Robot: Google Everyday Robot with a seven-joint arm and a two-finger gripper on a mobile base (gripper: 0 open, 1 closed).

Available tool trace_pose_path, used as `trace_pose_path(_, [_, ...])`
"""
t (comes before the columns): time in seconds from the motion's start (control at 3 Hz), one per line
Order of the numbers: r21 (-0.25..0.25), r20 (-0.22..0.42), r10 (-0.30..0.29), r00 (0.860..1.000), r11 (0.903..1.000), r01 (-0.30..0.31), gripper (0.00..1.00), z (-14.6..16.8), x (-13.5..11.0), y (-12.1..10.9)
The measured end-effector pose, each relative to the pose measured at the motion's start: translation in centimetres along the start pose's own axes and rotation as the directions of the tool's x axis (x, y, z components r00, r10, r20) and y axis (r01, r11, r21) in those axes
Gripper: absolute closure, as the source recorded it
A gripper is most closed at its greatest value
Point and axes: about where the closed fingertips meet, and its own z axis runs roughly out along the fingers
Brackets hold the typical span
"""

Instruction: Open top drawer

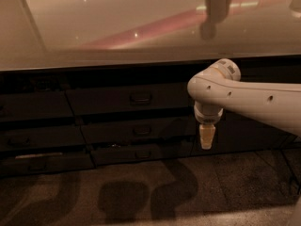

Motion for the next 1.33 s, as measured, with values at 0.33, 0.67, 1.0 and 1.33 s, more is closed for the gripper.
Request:
trace_pose_path(0.33, [0.017, 0.009, -0.002, 1.0, 0.9999, 0.002, 0.0, 0.0, 0.0, 0.2])
trace_pose_path(0.67, [0.238, 0.033, 0.02, 0.999, 0.9709, -0.028, 0.0, 0.2, 3.2, 3.5])
trace_pose_path(1.0, [0.342, 0.093, 0.009, 0.996, 0.9387, -0.04, 0.0, -0.1, 2.8, 3.1])
trace_pose_path(1.33, [0.366, 0.097, -0.002, 0.995, 0.9301, -0.033, 0.0, -0.3, 2.6, 2.5])
